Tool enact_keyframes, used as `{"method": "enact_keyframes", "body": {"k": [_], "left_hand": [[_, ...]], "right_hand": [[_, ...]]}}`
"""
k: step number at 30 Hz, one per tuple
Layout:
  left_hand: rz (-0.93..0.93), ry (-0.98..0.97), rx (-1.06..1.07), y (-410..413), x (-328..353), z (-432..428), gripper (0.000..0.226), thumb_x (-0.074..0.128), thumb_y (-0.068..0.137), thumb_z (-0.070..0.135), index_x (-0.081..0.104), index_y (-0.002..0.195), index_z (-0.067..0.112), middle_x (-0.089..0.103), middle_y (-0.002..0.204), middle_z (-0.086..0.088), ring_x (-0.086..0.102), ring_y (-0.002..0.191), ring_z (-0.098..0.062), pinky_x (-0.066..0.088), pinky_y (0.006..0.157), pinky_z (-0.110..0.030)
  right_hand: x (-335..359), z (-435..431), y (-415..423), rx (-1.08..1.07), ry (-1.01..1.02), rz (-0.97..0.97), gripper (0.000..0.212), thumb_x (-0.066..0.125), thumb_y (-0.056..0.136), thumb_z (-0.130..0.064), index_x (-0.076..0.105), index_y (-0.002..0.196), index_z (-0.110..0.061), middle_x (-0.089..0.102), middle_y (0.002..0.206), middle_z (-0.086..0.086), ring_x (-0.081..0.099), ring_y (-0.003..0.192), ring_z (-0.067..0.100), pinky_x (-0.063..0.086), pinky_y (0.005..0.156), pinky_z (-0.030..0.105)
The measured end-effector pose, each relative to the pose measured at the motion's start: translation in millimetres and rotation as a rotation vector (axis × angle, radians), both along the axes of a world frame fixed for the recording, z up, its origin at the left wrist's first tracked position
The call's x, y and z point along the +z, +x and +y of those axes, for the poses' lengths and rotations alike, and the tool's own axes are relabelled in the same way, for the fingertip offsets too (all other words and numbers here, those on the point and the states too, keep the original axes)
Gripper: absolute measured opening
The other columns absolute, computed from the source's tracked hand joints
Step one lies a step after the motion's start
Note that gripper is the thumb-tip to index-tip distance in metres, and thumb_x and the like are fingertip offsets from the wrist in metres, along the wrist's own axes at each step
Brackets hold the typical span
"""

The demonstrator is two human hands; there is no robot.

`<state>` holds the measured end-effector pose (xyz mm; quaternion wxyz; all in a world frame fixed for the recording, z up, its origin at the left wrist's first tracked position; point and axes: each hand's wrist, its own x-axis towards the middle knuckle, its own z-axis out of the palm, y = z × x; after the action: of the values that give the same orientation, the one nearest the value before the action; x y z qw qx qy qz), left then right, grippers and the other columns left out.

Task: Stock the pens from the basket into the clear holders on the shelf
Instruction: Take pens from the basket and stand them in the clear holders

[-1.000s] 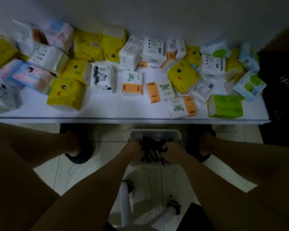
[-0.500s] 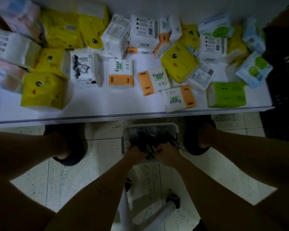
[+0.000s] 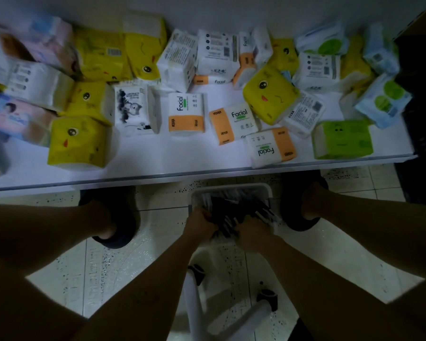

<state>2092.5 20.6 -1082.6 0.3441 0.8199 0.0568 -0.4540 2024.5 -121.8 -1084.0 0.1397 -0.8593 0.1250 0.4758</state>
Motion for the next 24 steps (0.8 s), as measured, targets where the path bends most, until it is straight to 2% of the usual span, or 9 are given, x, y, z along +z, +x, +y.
{"method": "enact_keyframes", "body": {"k": [5, 9, 11, 12, 14, 15, 18, 20, 24], "left_hand": [[0.017, -0.050, 0.053, -4, 6, 17, 0.031, 0.062, 0.087, 0.012, 0.050, 0.115, 0.016, 0.064, 0.104, -0.011, 0.065, 0.093, -0.030, 0.056, 0.083, -0.044], [0.097, -0.016, 0.094, -4, 12, 22, 0.021, 0.057, 0.090, 0.006, 0.048, 0.107, 0.014, 0.060, 0.089, -0.009, 0.060, 0.072, -0.021, 0.052, 0.059, -0.029], [0.077, 0.000, 0.052, -1, 13, 19, 0.018, 0.055, 0.089, 0.005, 0.052, 0.107, 0.011, 0.061, 0.093, -0.010, 0.061, 0.079, -0.024, 0.051, 0.063, -0.030], [0.052, 0.013, 0.025, 0, 14, 18, 0.021, 0.054, 0.089, 0.006, 0.056, 0.110, 0.008, 0.062, 0.099, -0.013, 0.062, 0.087, -0.028, 0.051, 0.068, -0.032], [-0.003, 0.041, -0.011, 1, 19, 14, 0.025, 0.048, 0.091, 0.008, 0.058, 0.114, 0.004, 0.061, 0.108, -0.017, 0.061, 0.098, -0.033, 0.051, 0.077, -0.036], [-0.030, 0.042, -0.015, 1, 22, 13, 0.026, 0.045, 0.095, 0.012, 0.058, 0.115, 0.003, 0.061, 0.109, -0.018, 0.060, 0.099, -0.034, 0.051, 0.080, -0.038], [-0.117, 0.010, -0.021, -2, 34, 10, 0.031, 0.039, 0.101, 0.022, 0.057, 0.115, 0.001, 0.061, 0.109, -0.020, 0.060, 0.099, -0.033, 0.050, 0.081, -0.036], [-0.156, 0.001, -0.040, -3, 42, 9, 0.029, 0.039, 0.102, 0.020, 0.059, 0.111, 0.000, 0.062, 0.107, -0.021, 0.060, 0.098, -0.034, 0.050, 0.081, -0.037], [-0.161, -0.047, -0.006, -7, 58, 8, 0.022, 0.040, 0.099, 0.014, 0.059, 0.106, 0.005, 0.063, 0.103, -0.021, 0.061, 0.091, -0.033, 0.052, 0.077, -0.038]], "right_hand": [[4, 8, -1, 0.158, -0.045, 0.083, 0.050, 0.045, 0.098, -0.032, 0.040, 0.143, -0.010, 0.034, 0.144, 0.017, 0.036, 0.131, 0.035, 0.035, 0.108, 0.045], [13, 16, 1, 0.101, -0.073, 0.079, 0.049, 0.047, 0.097, -0.027, 0.041, 0.140, -0.005, 0.035, 0.142, 0.017, 0.038, 0.130, 0.034, 0.036, 0.108, 0.044], [17, 15, 7, 0.017, -0.089, -0.025, 0.036, 0.050, 0.096, -0.022, 0.055, 0.127, -0.004, 0.052, 0.130, 0.016, 0.051, 0.122, 0.030, 0.044, 0.100, 0.038], [18, 13, 10, -0.024, -0.095, -0.071, 0.026, 0.052, 0.095, -0.020, 0.063, 0.112, -0.004, 0.061, 0.117, 0.012, 0.058, 0.112, 0.027, 0.047, 0.091, 0.034], [25, 8, 15, -0.098, -0.111, -0.162, 0.018, 0.054, 0.093, -0.018, 0.063, 0.081, -0.009, 0.066, 0.090, 0.007, 0.065, 0.091, 0.023, 0.047, 0.070, 0.029], [29, 5, 17, -0.133, -0.114, -0.204, 0.019, 0.055, 0.093, -0.019, 0.061, 0.078, -0.009, 0.067, 0.087, 0.007, 0.065, 0.084, 0.023, 0.044, 0.065, 0.027], [45, 1, 23, -0.236, -0.098, -0.285, 0.023, 0.058, 0.094, -0.027, 0.065, 0.087, -0.006, 0.068, 0.088, 0.010, 0.066, 0.084, 0.025, 0.043, 0.060, 0.026], [53, 2, 23, -0.278, -0.103, -0.328, 0.025, 0.061, 0.092, -0.031, 0.065, 0.086, -0.007, 0.067, 0.084, 0.010, 0.067, 0.084, 0.025, 0.043, 0.057, 0.025], [77, 6, 19, -0.406, -0.162, -0.449, 0.023, 0.066, 0.089, -0.032, 0.065, 0.094, -0.010, 0.065, 0.092, 0.006, 0.063, 0.088, 0.024, 0.043, 0.068, 0.027]]}}
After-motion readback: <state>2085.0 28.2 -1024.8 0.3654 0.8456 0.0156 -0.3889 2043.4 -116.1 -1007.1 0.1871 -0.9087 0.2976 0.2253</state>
